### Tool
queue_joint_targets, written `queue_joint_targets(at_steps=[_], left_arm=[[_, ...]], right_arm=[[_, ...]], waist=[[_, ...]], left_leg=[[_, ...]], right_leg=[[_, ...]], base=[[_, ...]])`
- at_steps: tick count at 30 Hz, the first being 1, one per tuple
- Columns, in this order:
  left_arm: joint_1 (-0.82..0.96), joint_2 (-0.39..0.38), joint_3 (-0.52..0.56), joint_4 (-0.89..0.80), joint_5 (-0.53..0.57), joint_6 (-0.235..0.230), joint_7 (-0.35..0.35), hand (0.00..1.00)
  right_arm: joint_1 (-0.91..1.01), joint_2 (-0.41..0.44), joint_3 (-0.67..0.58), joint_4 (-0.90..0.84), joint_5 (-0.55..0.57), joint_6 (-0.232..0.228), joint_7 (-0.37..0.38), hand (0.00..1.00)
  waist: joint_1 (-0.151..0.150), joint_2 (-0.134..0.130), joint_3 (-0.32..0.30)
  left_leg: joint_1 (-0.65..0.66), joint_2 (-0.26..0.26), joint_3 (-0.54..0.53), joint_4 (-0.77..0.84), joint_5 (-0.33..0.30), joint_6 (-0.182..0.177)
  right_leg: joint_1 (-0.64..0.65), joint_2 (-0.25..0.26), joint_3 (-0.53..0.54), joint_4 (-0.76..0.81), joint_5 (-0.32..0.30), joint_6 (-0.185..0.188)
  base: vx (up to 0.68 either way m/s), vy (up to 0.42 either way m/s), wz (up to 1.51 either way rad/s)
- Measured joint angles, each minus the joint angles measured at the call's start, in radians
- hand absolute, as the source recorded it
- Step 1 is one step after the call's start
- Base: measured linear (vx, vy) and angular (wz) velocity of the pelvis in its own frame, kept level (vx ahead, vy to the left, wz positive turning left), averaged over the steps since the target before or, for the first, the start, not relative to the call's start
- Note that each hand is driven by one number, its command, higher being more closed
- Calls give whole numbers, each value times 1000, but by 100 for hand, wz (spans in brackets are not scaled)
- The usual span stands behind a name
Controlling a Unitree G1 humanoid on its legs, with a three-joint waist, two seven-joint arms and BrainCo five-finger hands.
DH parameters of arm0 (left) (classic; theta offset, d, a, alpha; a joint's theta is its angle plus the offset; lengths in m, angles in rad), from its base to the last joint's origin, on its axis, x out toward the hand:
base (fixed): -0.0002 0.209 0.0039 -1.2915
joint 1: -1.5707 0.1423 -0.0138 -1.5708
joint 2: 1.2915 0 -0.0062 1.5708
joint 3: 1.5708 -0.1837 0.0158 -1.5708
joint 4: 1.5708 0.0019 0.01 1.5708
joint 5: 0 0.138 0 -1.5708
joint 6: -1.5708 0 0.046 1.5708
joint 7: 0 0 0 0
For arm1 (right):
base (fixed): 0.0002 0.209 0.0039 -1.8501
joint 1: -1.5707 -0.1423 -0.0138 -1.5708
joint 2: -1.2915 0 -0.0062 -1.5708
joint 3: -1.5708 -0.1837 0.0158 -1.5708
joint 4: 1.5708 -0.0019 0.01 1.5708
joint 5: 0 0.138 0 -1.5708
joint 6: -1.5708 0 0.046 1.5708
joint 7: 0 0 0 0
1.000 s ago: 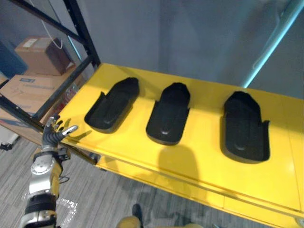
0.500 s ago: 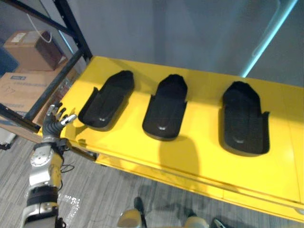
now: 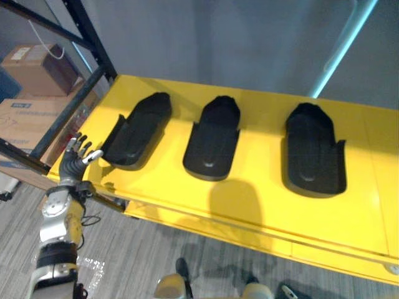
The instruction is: Walk over and take plastic housings, then place them on the shelf
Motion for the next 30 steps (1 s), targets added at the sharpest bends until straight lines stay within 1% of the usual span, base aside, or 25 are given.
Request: queue_joint_targets(at_steps=[2, 5, 8, 11, 15, 25, 30], left_arm=[[-2, 0, -12, 3, 1, 16, -1, 0], [-4, 0, -39, 22, 1, 25, -2, 0], [-5, 0, -40, 45, 1, 37, -14, 0], [-5, 0, -40, 45, 0, 39, -26, 0], [-12, 0, -41, 45, 0, 39, -32, 0], [-13, 0, -44, 45, 0, 39, -37, 0], [-23, 0, -72, 45, 0, 41, -38, 0]], right_arm=[[0, 0, 0, -1, 0, 0, 0, 0], [-1, 0, 0, -10, 1, 1, 4, 0], [0, 0, 1, -10, 1, 3, 9, 0], [-1, 0, 2, -11, 1, 4, 11, 0], [-1, 1, 2, -16, 2, 4, 10, 0], [-1, 2, 2, -18, 2, 5, 10, 0], [-1, 3, 4, -18, 1, 5, 10, 0]], waist=[[0, 0, 0], [0, 0, 0], [0, 0, 0], [1, 0, 0], [0, 0, 0], [0, -1, 0], [1, -1, 0]], left_leg=[[6, 0, 0, -6, 4, 0], [16, -5, 1, -31, 18, 2], [17, -8, 1, -35, 22, 2], [25, -8, 3, -42, 24, 3], [31, -12, 4, -75, 44, 3], [42, -13, 9, -83, 45, 3], [46, -13, 13, -84, 45, 3]], right_leg=[[2, 1, 0, 0, 0, 0], [1, 0, 0, 0, 0, 0], [0, -2, 0, -1, 0, 0], [2, -2, 0, -1, 0, 0], [-2, -1, 0, -5, 1, 1], [3, -1, 1, -5, 2, 3], [3, -1, 3, -5, 2, 3]], base=[[0, 0, 0], [0, 0, 0], [0, 0, 0], [-4, 3, -1], [0, 0, 0], [0, 0, 0], [-6, 4, -2]])
